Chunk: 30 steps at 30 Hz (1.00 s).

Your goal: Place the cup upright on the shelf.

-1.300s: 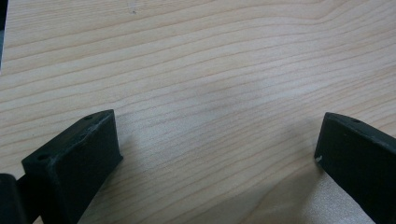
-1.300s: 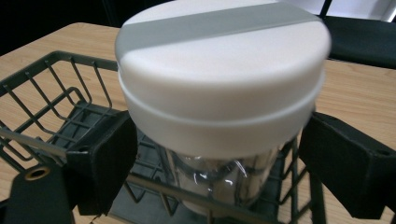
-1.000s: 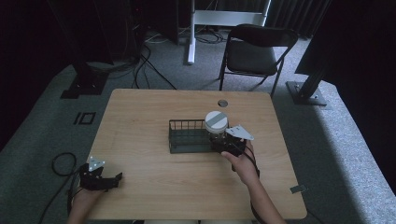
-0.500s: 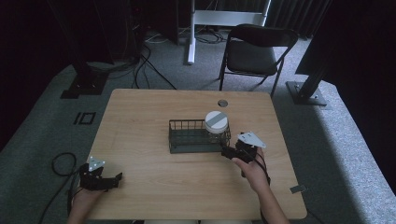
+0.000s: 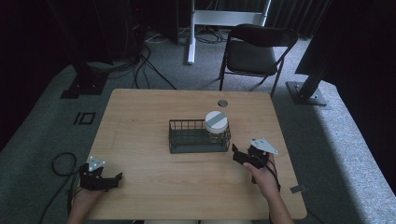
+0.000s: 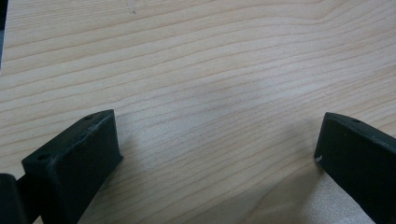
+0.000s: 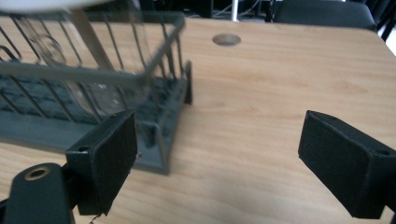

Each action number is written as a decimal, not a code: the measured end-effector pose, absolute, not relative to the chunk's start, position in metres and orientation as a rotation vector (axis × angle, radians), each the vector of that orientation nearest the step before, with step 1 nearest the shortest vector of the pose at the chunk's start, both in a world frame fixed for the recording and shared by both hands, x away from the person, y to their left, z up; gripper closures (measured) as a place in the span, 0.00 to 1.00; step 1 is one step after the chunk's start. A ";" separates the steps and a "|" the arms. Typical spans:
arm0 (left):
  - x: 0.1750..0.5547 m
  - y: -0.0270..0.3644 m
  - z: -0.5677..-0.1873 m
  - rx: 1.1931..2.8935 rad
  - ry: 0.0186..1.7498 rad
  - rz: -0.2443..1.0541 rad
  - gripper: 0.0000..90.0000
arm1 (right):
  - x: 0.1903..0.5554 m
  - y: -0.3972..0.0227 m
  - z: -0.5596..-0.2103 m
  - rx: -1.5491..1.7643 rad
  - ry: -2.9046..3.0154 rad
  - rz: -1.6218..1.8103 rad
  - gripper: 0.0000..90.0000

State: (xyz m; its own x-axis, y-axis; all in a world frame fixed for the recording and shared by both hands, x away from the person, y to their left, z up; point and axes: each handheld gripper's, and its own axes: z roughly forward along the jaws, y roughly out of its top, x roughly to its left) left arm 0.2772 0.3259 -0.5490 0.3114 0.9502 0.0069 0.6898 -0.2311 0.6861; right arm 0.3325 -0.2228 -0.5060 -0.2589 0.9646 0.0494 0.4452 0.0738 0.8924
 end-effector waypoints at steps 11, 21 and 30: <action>0.277 0.326 -0.549 2.003 1.447 0.583 0.00 | 0.329 -0.245 -0.524 1.470 1.762 1.070 0.13; 0.277 0.326 -0.549 2.003 1.446 0.583 0.00 | 0.324 -0.259 -0.535 1.508 1.796 1.007 0.13; 0.277 0.326 -0.549 2.005 1.446 0.583 0.00 | 0.319 -0.270 -0.543 1.558 1.827 0.943 0.13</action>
State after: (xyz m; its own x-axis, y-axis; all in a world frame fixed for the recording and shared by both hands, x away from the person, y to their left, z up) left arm 0.2772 0.3260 -0.5490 0.3128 0.9498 0.0083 0.6898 -0.2332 0.6854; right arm 0.3189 -0.2697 -0.5426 -0.1725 0.9845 0.0302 0.5951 0.0797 0.7997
